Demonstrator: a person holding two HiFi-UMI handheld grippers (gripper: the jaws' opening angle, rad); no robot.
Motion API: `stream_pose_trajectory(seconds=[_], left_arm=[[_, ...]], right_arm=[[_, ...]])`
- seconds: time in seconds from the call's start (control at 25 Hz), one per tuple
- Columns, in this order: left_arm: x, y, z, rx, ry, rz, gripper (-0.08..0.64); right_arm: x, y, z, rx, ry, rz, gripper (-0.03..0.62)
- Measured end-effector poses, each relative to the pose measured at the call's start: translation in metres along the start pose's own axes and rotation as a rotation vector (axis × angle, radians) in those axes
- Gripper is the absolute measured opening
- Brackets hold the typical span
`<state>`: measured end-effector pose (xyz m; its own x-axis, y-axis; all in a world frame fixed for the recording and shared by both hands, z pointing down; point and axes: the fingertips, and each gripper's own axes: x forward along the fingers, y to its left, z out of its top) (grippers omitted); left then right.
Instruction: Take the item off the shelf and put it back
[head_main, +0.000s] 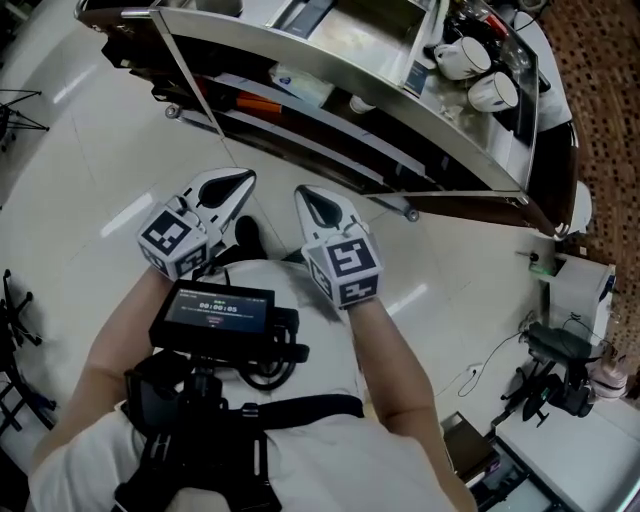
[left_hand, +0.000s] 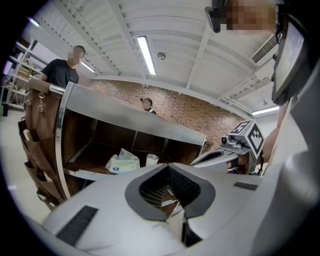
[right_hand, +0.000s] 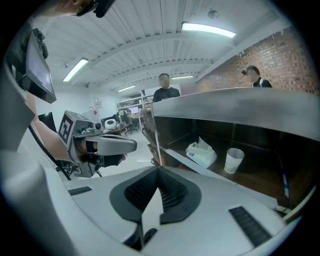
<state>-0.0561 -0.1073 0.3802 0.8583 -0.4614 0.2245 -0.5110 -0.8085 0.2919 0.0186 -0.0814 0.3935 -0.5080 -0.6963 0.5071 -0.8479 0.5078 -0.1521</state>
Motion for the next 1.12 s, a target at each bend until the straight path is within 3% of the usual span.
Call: stream_pose_trajectory(seconds=[0.28, 0.52, 0.68, 0.84, 0.92, 1.12], left_arm=[[0.003, 0.008, -0.011, -0.046, 0.017, 0.035, 0.002], [0.018, 0.002, -0.01, -0.066, 0.021, 0.07, 0.002], [0.026, 0.0, -0.018, -0.071, 0.023, 0.074, 0.002], [0.03, -0.004, -0.028, -0.106, 0.023, 0.09, 0.002], [0.031, -0.002, -0.033, -0.116, 0.026, 0.1, 0.002], [0.038, -0.007, -0.036, -0.137, 0.031, 0.107, 0.002]], right_arm=[[0.006, -0.016, -0.003, -0.005, 0.0, -0.007, 0.008], [0.004, -0.051, -0.015, -0.07, 0.041, -0.043, 0.008], [0.008, -0.067, -0.013, -0.202, 0.072, -0.062, 0.008], [0.01, -0.084, -0.021, -0.523, 0.146, -0.123, 0.008], [0.015, -0.091, -0.024, -0.636, 0.172, -0.144, 0.008], [0.032, -0.119, -0.024, -0.672, 0.185, -0.155, 0.009]])
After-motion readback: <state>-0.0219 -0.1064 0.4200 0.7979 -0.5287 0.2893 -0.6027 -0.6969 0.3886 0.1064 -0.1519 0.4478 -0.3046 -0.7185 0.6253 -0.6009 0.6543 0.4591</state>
